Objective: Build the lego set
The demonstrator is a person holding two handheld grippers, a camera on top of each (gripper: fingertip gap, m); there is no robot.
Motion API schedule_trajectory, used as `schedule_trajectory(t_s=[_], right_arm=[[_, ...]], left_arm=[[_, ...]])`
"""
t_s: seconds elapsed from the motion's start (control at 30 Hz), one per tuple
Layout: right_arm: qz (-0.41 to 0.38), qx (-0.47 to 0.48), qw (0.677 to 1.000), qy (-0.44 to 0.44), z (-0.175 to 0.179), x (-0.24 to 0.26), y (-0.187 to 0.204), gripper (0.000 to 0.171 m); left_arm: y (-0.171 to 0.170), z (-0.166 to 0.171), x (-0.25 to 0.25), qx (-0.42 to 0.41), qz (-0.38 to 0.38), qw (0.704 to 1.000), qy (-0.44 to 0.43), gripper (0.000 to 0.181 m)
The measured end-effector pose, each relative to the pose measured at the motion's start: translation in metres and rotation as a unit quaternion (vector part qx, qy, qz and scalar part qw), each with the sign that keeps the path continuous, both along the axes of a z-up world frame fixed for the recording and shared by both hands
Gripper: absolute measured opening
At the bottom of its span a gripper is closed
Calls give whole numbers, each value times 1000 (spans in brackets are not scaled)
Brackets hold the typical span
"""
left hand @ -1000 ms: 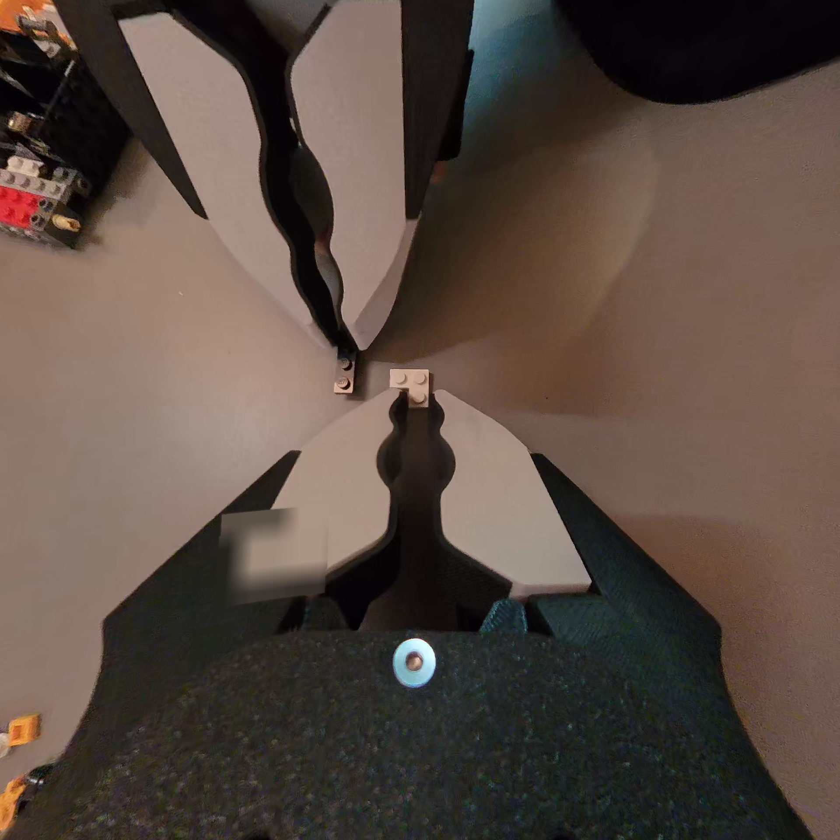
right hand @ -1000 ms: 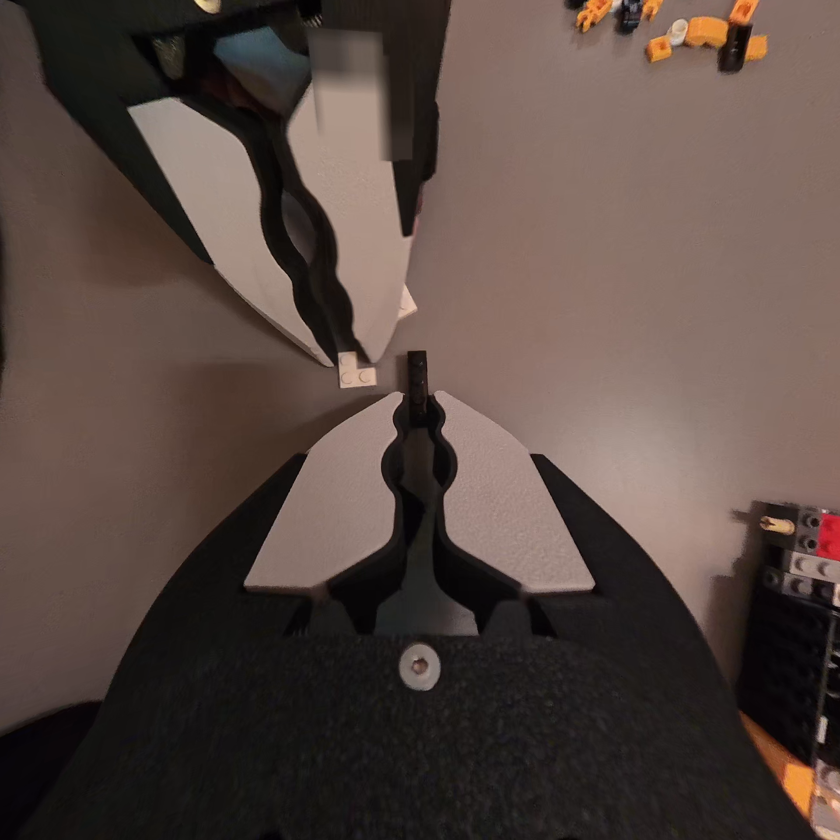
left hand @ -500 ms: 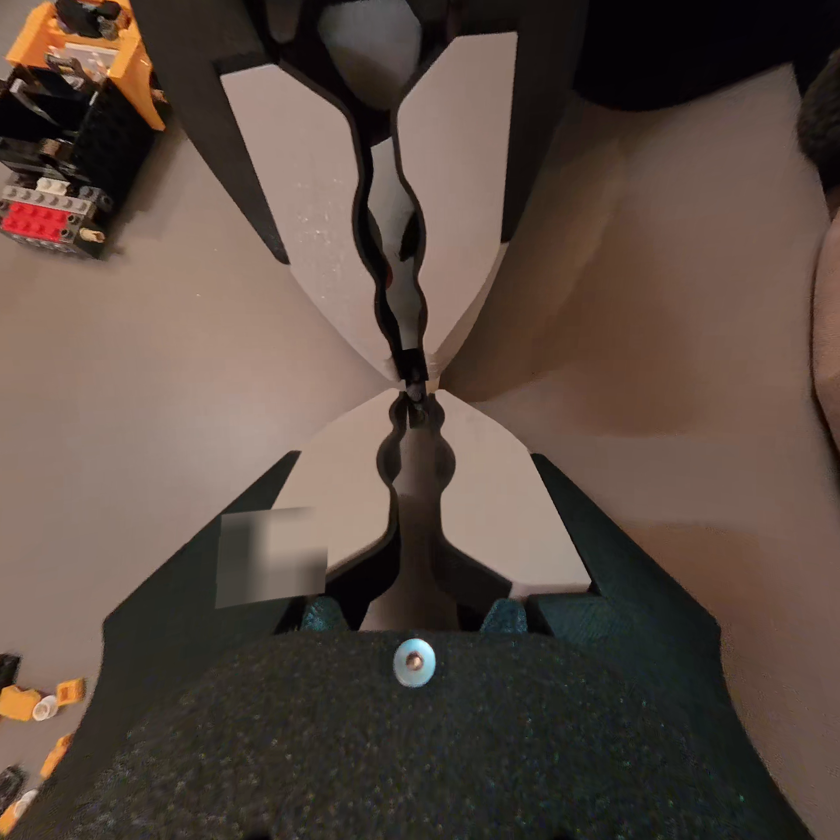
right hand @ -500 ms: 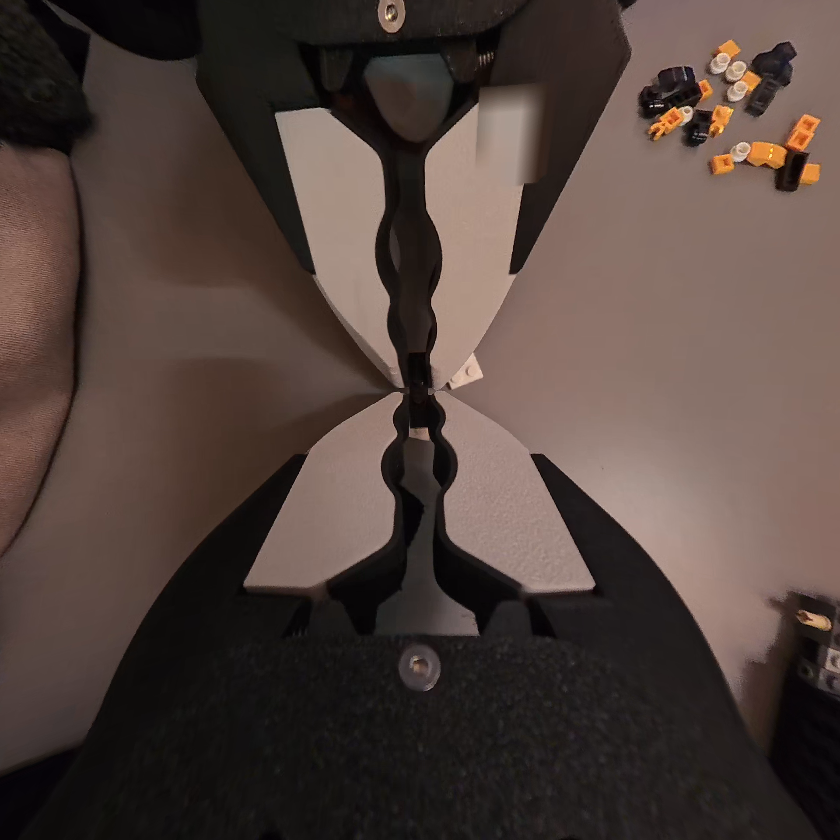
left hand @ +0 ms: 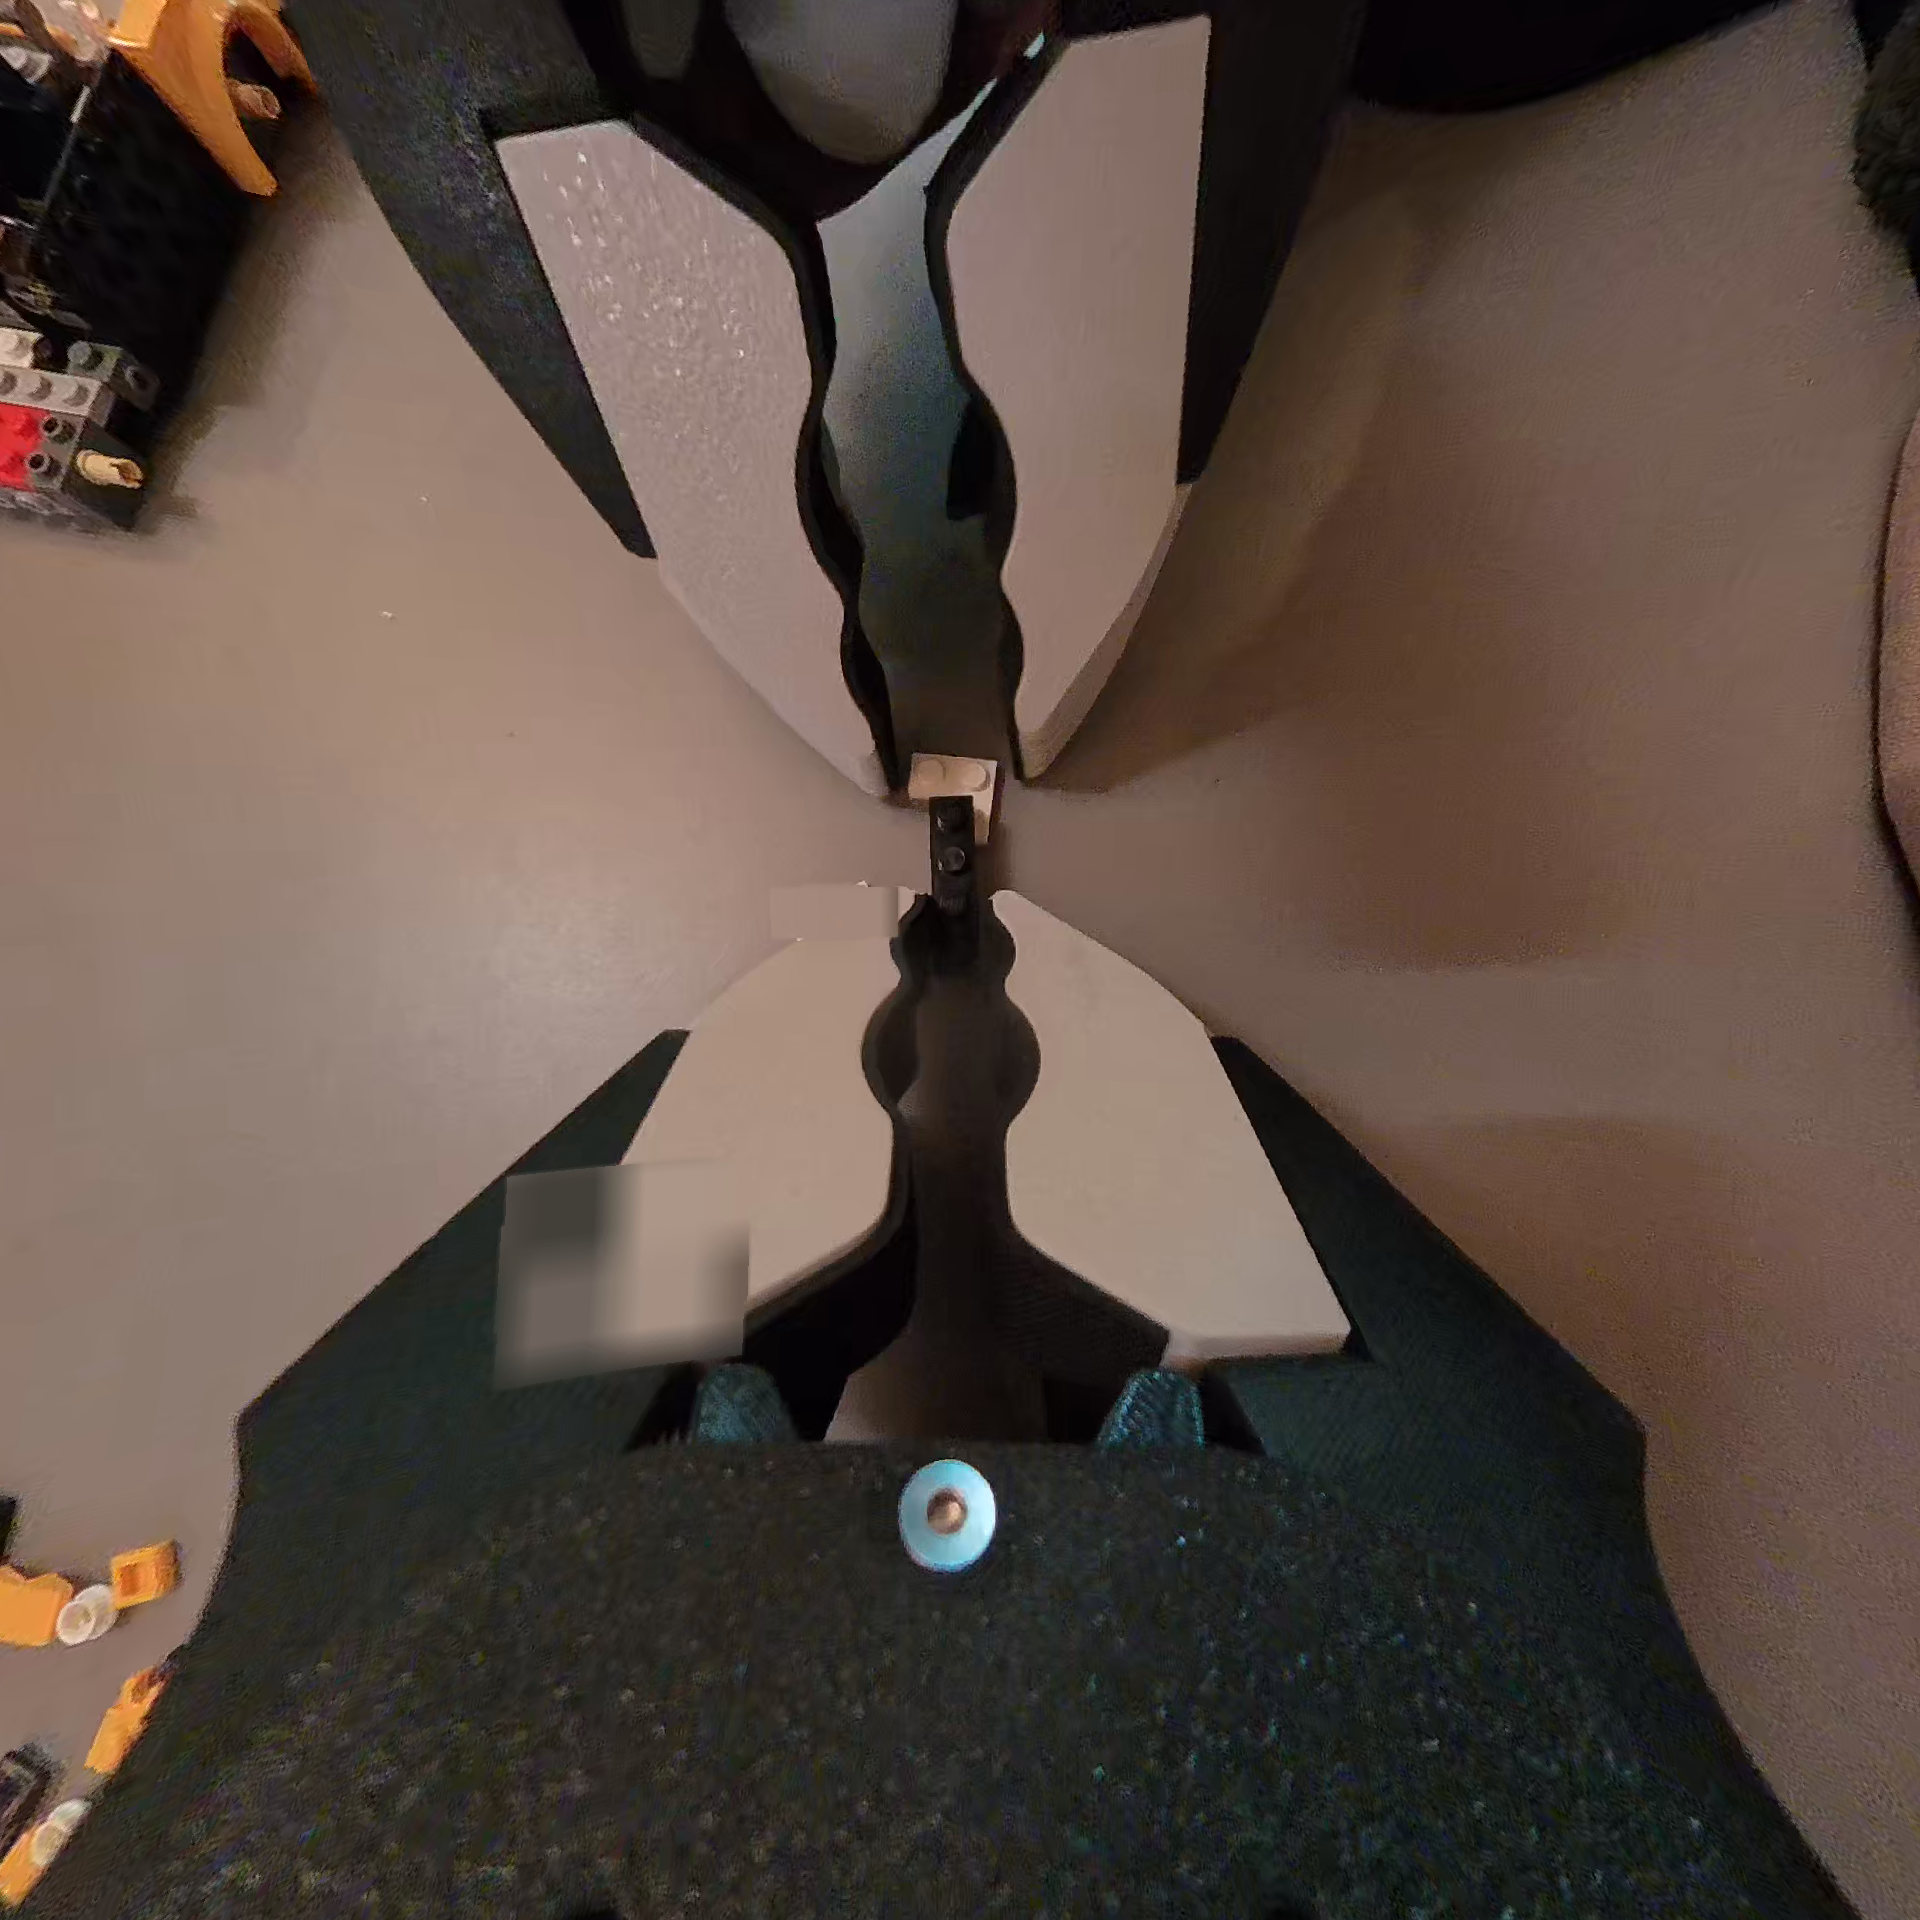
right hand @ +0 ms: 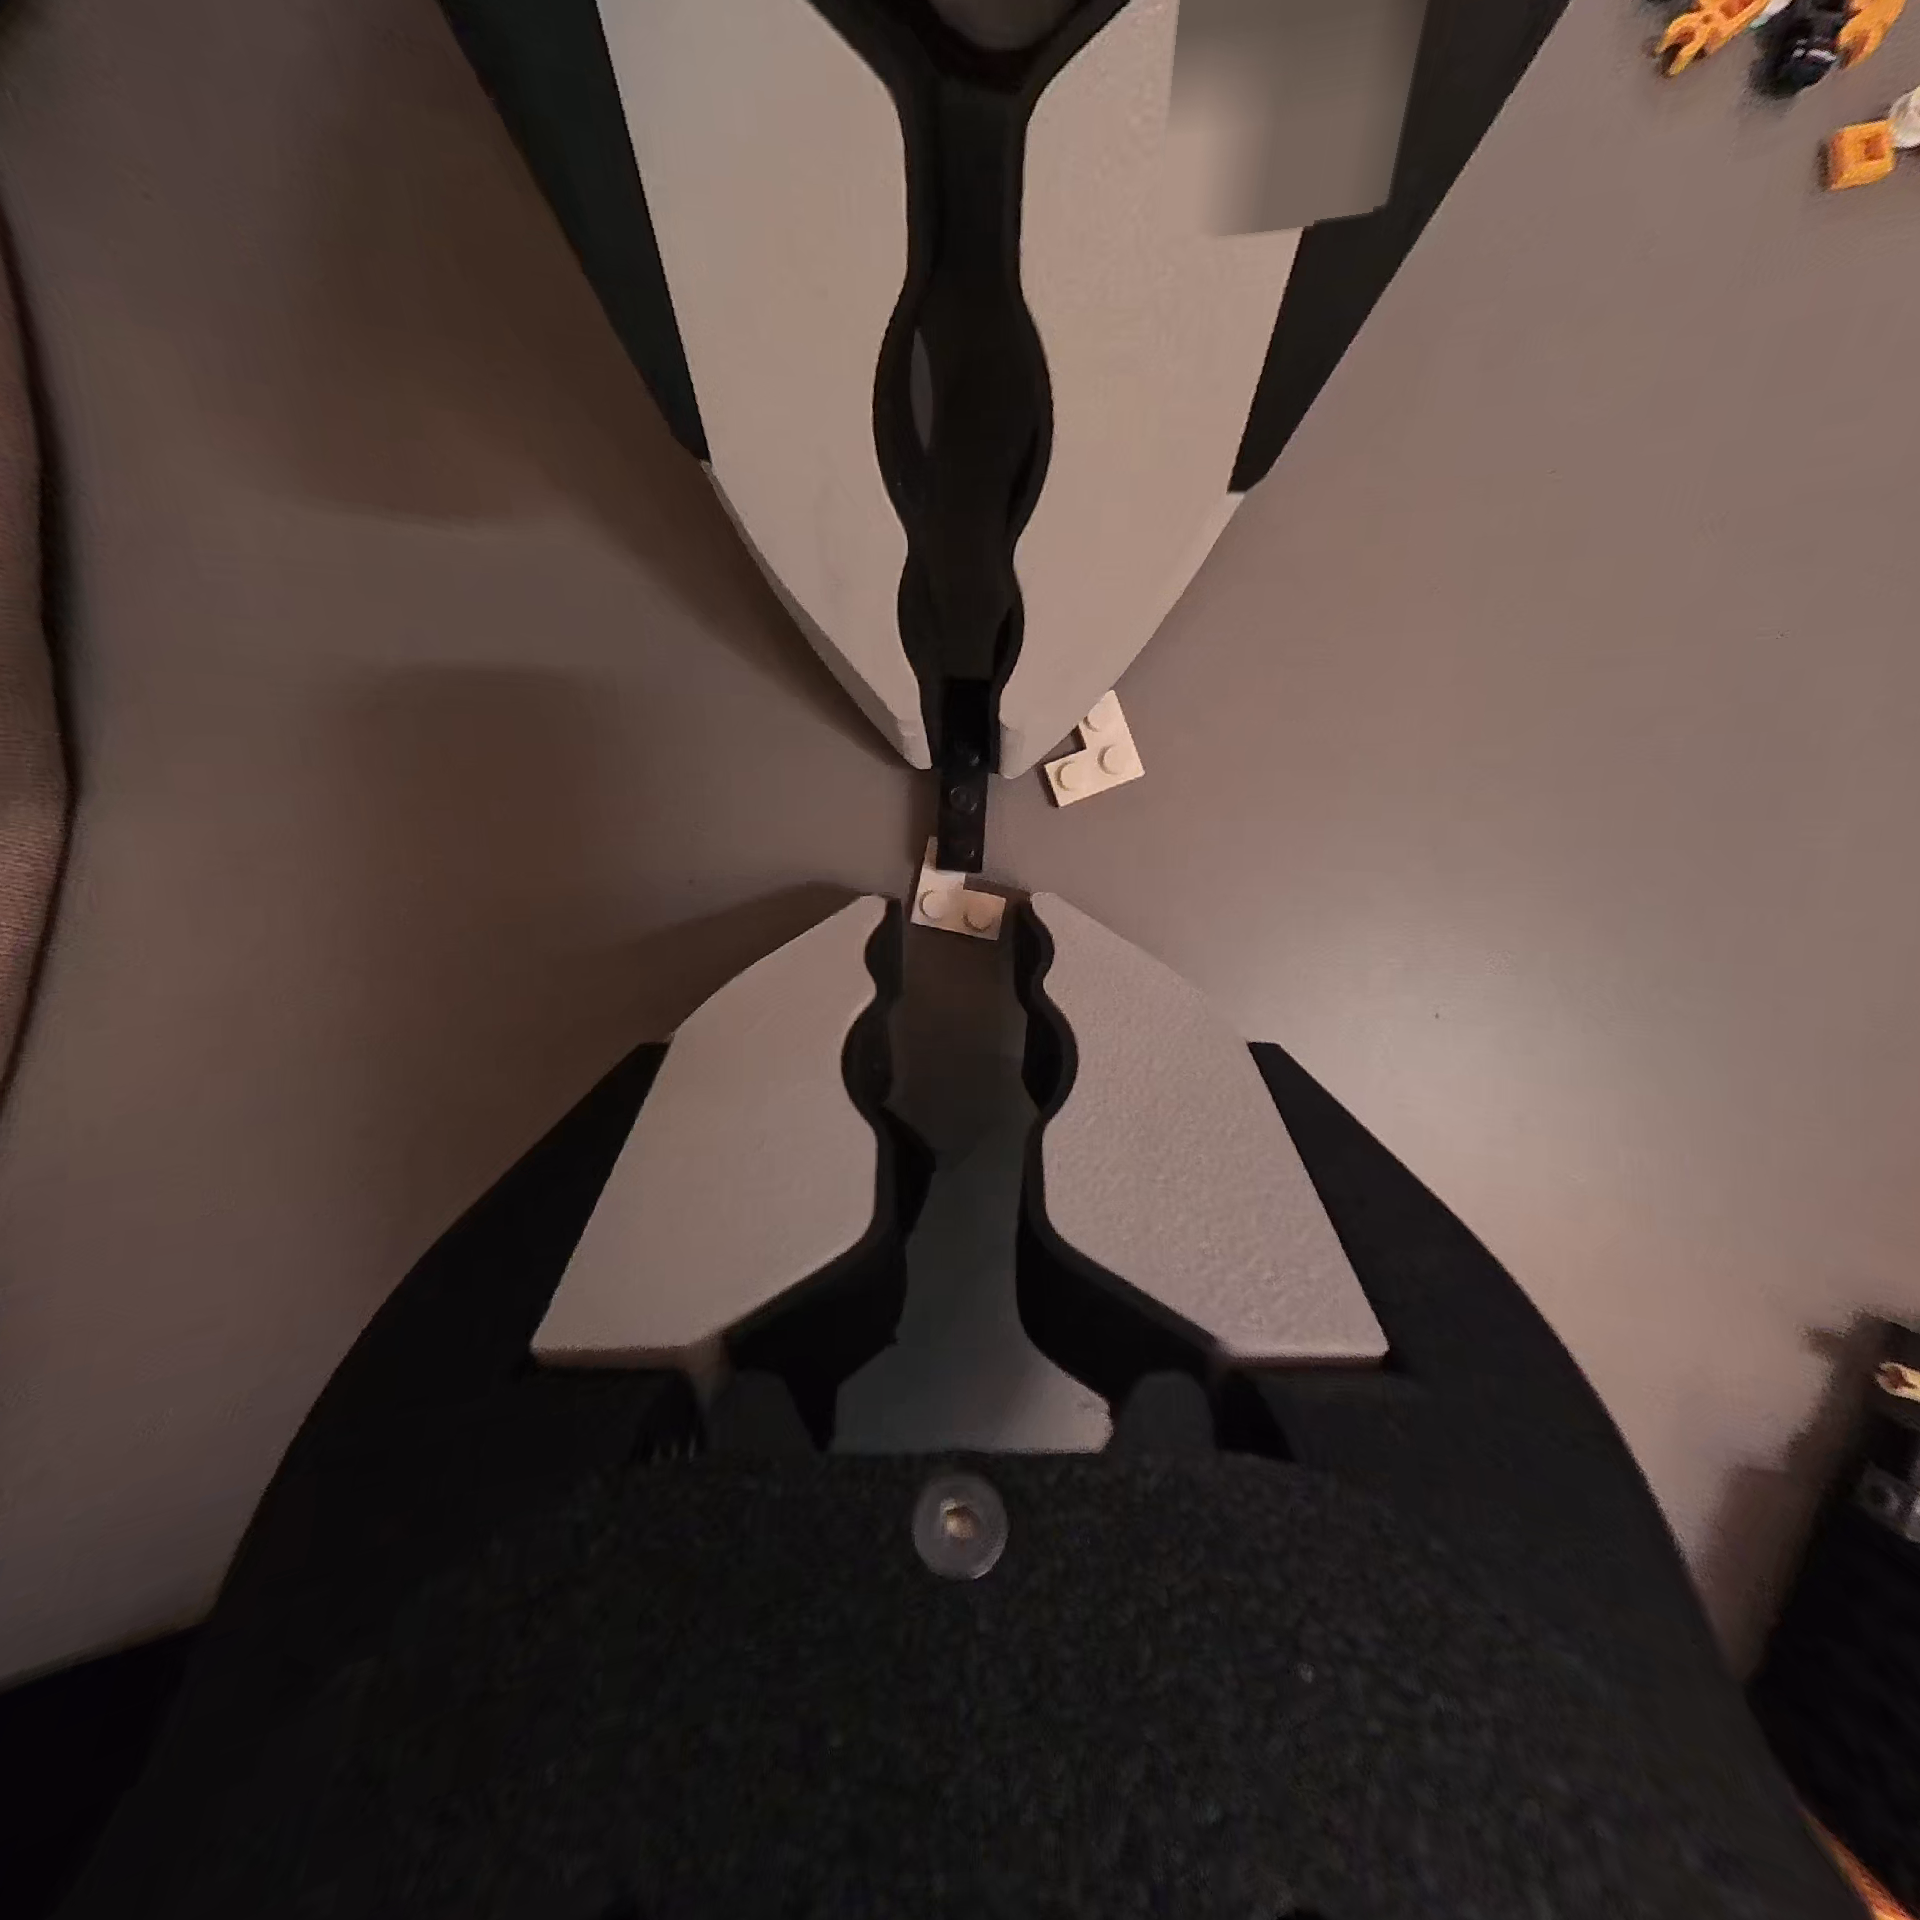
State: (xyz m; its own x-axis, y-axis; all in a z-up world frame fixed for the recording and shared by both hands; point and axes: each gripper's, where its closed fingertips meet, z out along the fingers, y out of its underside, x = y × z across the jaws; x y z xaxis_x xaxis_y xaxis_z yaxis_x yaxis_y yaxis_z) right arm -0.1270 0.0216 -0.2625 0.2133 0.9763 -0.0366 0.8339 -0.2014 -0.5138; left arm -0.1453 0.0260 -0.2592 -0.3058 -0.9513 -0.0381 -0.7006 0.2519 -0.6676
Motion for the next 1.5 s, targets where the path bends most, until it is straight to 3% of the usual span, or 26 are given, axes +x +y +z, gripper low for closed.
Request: schedule_trajectory(t_s=[0.03,0.87,1.07,1.5], right_arm=[[0,1,1000,0,0,0,0,19],[8,4,1000,4,0,-2,-1,16],[3,5,1000,7,1,2,1,18],[-86,-74,975,191,40,-5,23,10]], left_arm=[[-1,0,0,0,-1,1000,1,8],[-7,-3,6,-6,-9,1000,6,9],[-1,0,5,24,-8,1000,-8,8],[22,31,12,158,20,984,-82,7]])
